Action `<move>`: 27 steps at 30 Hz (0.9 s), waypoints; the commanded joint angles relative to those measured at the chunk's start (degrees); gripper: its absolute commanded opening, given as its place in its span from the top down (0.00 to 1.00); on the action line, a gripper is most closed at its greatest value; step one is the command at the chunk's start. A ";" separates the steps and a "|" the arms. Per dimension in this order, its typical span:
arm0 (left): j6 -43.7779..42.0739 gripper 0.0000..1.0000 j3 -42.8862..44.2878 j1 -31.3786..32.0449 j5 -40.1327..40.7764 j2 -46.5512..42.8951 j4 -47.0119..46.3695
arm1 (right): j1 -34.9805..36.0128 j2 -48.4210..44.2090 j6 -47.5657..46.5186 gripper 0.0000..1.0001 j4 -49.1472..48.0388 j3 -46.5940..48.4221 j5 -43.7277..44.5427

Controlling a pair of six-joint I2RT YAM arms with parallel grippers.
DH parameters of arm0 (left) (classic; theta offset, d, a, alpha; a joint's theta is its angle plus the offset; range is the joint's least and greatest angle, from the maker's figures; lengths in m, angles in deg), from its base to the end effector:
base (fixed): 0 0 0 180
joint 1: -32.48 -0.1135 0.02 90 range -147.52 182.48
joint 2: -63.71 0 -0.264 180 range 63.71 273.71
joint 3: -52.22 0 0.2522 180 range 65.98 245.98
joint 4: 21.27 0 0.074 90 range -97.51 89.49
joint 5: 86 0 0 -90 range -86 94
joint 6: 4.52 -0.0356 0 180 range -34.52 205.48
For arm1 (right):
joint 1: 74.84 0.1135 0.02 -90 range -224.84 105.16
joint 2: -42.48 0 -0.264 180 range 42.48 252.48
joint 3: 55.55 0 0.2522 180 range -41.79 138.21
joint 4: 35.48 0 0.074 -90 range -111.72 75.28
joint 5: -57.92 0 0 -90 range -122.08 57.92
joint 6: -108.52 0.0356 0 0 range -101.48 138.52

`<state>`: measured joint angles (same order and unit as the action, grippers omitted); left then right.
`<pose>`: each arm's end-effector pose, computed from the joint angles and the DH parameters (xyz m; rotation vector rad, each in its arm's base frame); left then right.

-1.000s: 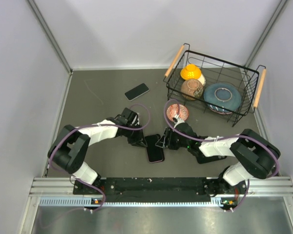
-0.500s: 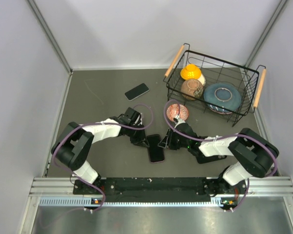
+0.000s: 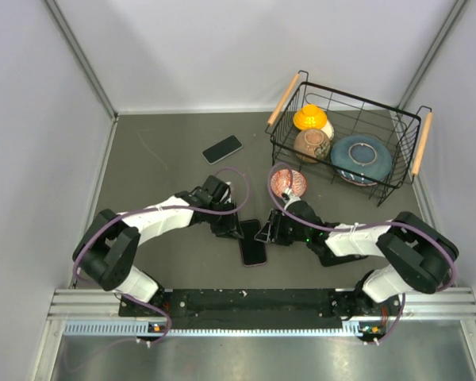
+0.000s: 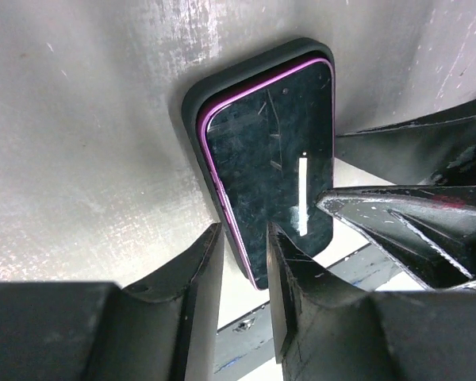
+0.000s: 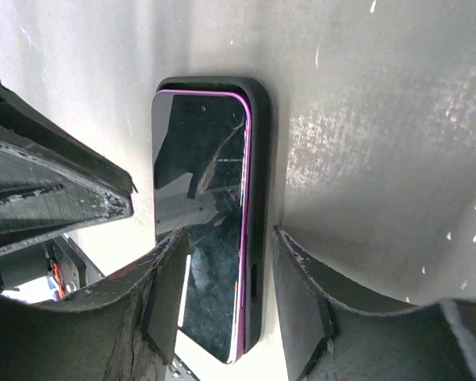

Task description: Put the phone into the phone case

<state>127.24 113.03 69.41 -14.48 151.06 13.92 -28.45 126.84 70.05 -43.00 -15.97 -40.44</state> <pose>0.2206 -0.1799 0.1696 -0.0034 2.8522 -0.8135 0.1756 0.1918 0.1324 0.0211 2.4450 1.0309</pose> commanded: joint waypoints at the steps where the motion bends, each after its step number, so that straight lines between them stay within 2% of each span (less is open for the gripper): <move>1: -0.01 0.67 -0.64 0.07 1.78 -2.19 -0.33 | 0.45 -2.35 -1.08 0.52 4.67 -1.48 0.45; 7: -0.19 0.70 -1.17 -0.01 0.20 0.71 -2.62 | 0.45 -2.88 -0.99 0.47 5.28 -2.53 -0.34; 11: -0.45 0.74 -0.91 0.07 -0.33 3.79 -3.15 | 0.28 -2.01 -0.38 0.46 2.92 -3.24 -1.83; 15: -0.62 0.79 -1.60 0.07 0.02 5.19 -3.24 | 0.81 0.19 0.50 0.42 0.01 -3.59 -3.85; 20: 0.25 0.89 -2.48 0.07 -2.52 7.13 -4.73 | 0.81 3.18 1.65 0.38 -4.81 -2.97 -7.10; 25: 3.23 0.90 -4.42 -0.10 -8.32 8.01 -9.30 | 0.81 2.66 4.01 0.36 -11.66 -4.80 -10.18; 27: 4.03 0.89 -5.21 -0.10 -9.99 7.84 -10.87 | 0.54 1.78 5.94 0.36 -17.97 -6.57 -10.53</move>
<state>128.81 111.06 67.57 -19.88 155.39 9.50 -28.53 127.69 72.78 -52.16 -19.33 -46.63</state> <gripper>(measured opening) 0.104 0.637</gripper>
